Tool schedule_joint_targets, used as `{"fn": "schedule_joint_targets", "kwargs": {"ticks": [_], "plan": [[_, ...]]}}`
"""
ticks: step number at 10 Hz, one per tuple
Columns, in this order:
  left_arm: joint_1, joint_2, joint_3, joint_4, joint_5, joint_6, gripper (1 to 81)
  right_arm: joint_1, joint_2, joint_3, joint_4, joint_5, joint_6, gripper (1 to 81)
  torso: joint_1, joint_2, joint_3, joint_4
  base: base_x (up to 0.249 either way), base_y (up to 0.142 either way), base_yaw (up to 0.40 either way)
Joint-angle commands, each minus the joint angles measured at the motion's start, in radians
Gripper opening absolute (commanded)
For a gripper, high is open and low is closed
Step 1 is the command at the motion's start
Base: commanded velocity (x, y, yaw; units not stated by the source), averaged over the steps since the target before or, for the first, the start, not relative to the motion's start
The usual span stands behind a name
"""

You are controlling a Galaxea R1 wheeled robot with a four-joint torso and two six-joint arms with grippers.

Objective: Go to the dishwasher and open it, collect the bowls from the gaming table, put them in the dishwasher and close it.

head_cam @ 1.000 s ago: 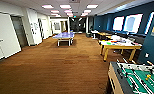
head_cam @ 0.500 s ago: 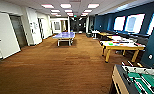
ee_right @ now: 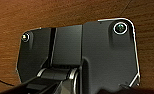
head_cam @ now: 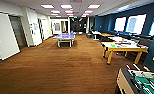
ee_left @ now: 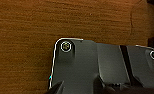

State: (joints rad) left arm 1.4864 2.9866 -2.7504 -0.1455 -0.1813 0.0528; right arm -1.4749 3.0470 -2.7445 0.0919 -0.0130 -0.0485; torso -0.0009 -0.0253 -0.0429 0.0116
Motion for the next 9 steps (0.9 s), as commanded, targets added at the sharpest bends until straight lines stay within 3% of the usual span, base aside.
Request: {"fn": "schedule_joint_targets", "kwargs": {"ticks": [1, 6, 9], "plan": [[-0.060, -0.010, -0.003, 0.004, 0.043, 0.002, 81.1, 0.067, 0.000, 0.000, 0.000, -0.056, -0.002, 81.1, 0.001, 0.000, 0.000, 0.000, 0.206, 0.083, 0.000], [-0.060, -0.010, -0.005, 0.004, 0.043, 0.002, 81.1, 0.061, 0.000, 0.000, 0.000, -0.050, -0.001, 81.1, 0.001, 0.000, 0.000, 0.000, 0.206, 0.075, 0.000], [-0.060, -0.007, -0.005, 0.004, 0.043, 0.002, 81.1, 0.061, 0.000, 0.000, 0.000, -0.048, -0.001, 81.1, 0.001, 0.000, 0.000, 0.000, 0.206, 0.000, 0.000]]}}
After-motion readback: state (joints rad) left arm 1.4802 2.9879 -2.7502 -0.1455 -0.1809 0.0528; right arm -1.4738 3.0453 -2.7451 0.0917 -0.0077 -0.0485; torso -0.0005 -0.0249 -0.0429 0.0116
